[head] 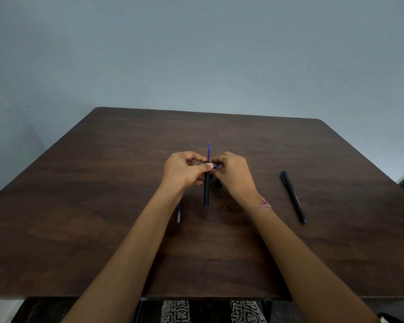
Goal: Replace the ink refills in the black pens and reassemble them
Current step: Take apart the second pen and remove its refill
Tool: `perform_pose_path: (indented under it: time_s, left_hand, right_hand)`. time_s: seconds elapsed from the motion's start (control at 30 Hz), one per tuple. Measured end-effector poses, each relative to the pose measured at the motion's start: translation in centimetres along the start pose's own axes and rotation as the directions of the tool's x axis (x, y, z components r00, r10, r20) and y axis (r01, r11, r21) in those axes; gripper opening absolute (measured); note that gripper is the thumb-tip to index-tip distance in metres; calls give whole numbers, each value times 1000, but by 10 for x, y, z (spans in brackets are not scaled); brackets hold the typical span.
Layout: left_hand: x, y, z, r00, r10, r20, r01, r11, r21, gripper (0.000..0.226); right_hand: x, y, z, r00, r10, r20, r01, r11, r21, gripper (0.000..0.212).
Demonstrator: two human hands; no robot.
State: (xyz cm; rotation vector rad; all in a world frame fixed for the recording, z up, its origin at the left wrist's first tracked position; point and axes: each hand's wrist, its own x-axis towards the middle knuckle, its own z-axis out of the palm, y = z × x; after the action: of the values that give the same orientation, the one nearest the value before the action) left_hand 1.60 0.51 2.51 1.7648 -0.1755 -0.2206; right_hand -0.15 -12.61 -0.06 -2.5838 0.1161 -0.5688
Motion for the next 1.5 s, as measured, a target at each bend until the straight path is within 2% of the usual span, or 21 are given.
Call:
perform_pose_path:
  time_s: [0.23,0.43,0.5,0.63,0.73,0.83,0.97,1.1,1.23,1.4,1.5]
  left_hand:
    - [1,-3,0,1000,1,27,-1,1000,1,13]
    - [3,-4,2,1000,10,19,-10,1000,-14,13]
    - [3,-5,2,1000,5,14,-5,1000,-11,13]
    - [3,-4,4,1000,2,9,-2,1000,-29,13]
    - [2,-6,5,1000,9,27,-8,1000,-14,14]
    - [1,-8,8,999,26,27,-26,1000,-17,17]
    - [3,-9,8,999,47,-18,-47,998,-51,16]
    - [5,-11,8,996,68,-61,-71,997,-42,19]
    - [5,-12,10,992,90,-84,-94,995,-41,15]
    - [8,-14,11,988,109,-111,-112,993,-27,16]
    - [8,-13,10,989,80,-127,-93,991,-99,14]
  right_hand:
    - [0,3,4,1000,-5,1,5,996,-89,35]
    - [0,5,2,1000,-19,-9,18,997,-72,29]
    - [0,5,-3,998,-4,-63,5,1000,12,22]
    - [-1,9,-18,985,137,-107,-97,944,315,6]
    - [-4,11,-27,969,243,-49,-186,841,508,10]
    - [-5,12,-32,955,281,99,-285,764,579,23]
    - [-7,11,-36,910,226,348,-406,659,633,31]
    - [-7,10,-39,852,124,508,-488,539,686,20]
    - [-7,10,-39,843,83,531,-477,573,667,26]
    - [-6,12,-38,824,65,563,-475,622,622,25]
    - [-7,13,-37,813,41,581,-467,642,608,23]
